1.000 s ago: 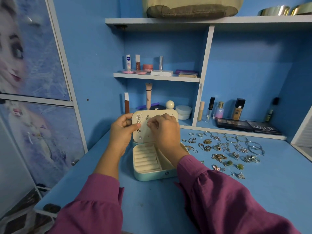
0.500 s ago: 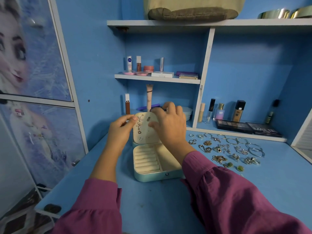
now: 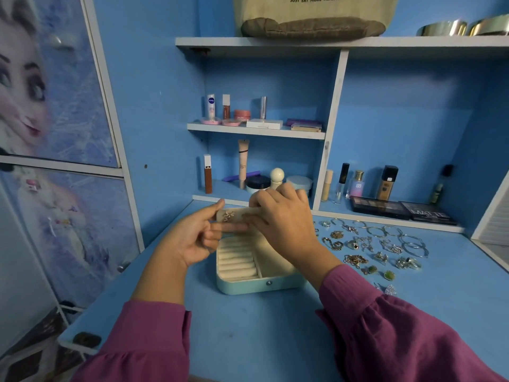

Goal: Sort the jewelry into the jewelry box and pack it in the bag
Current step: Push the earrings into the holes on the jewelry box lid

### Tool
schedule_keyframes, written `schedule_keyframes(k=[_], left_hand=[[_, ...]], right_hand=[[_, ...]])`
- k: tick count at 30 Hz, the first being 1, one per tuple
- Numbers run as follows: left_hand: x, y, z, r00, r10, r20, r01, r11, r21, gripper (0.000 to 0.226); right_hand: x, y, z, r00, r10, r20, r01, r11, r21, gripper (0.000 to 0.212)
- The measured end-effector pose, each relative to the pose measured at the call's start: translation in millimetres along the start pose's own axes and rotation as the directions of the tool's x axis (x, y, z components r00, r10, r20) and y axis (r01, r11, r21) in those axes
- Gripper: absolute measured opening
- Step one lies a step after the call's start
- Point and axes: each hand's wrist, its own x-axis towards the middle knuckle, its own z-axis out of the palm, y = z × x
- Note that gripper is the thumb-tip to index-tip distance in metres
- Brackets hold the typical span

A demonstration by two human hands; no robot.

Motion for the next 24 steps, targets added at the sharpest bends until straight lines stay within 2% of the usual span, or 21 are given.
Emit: schedule_keyframes(k=[3, 8, 13, 18, 21, 24], left_hand=[[-7.3, -1.8, 3.4, 0.998, -0.055, 0.034, 0.057, 0.996, -0.062, 0.020], [-8.6, -11.0, 0.2, 0.991, -0.130, 0.017, 0.131, 0.986, -0.105, 0.017], [-7.1, -13.7, -1.9, 0.993, -0.115, -0.016, 0.115, 0.993, 0.001, 0.016], [-6.7, -13.7, -4.7, 0.996, -0.088, -0.020, 0.090, 0.989, 0.114, 0.020], [-6.7, -13.1, -5.3, 0.997, -0.077, -0.021, 0.079, 0.981, 0.176, 0.021], [-6.4, -13.6, -5.2, 0.998, -0.066, -0.018, 0.068, 0.973, 0.220, 0.023]], right_hand=[[-14.2, -2.8, -2.3, 0.999, -0.048, -0.018, 0.049, 0.998, 0.045, 0.018], [-31.1, -4.7, -2.9, 0.989, -0.146, 0.015, 0.146, 0.989, 0.026, 0.011], [-35.0, -4.8, -8.5, 0.980, -0.187, 0.065, 0.186, 0.982, 0.025, 0.006], [-36.4, 0.8, -14.4, 0.962, -0.224, 0.158, 0.207, 0.971, 0.120, 0.016], [-36.6, 11.0, -25.8, 0.932, -0.221, 0.287, 0.137, 0.949, 0.285, 0.016], [-37.3, 28.7, -38.4, 0.916, -0.134, 0.379, -0.055, 0.892, 0.449, 0.034]])
